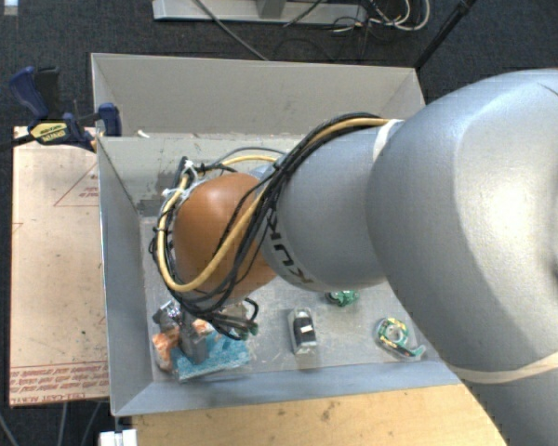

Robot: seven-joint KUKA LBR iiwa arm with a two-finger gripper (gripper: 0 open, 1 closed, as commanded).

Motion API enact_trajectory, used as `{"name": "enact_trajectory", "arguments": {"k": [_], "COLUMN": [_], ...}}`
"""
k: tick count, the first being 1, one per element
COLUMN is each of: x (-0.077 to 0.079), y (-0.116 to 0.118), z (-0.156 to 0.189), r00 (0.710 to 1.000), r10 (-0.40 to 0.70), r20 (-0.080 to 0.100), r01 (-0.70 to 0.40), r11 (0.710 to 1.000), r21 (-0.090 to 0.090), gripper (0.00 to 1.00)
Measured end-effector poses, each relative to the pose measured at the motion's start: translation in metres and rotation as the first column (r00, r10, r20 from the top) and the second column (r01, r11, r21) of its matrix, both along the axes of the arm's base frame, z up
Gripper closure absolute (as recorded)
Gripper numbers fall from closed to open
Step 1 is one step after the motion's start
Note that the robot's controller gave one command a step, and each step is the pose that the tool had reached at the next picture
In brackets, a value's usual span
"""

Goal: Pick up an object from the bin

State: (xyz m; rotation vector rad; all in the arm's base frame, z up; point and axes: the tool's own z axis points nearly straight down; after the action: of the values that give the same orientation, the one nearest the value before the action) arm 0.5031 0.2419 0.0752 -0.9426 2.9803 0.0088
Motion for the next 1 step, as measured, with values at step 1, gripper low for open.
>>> {"name": "enact_trajectory", "arguments": {"k": [1], "x": [-0.0069], "y": [-0.0020], "z": [0.0006], "r00": [1.000], "r10": [0.008], "r20": [0.008], "r01": [-0.008], "r11": [1.000], "r21": [0.001], "gripper": [1.00]}}
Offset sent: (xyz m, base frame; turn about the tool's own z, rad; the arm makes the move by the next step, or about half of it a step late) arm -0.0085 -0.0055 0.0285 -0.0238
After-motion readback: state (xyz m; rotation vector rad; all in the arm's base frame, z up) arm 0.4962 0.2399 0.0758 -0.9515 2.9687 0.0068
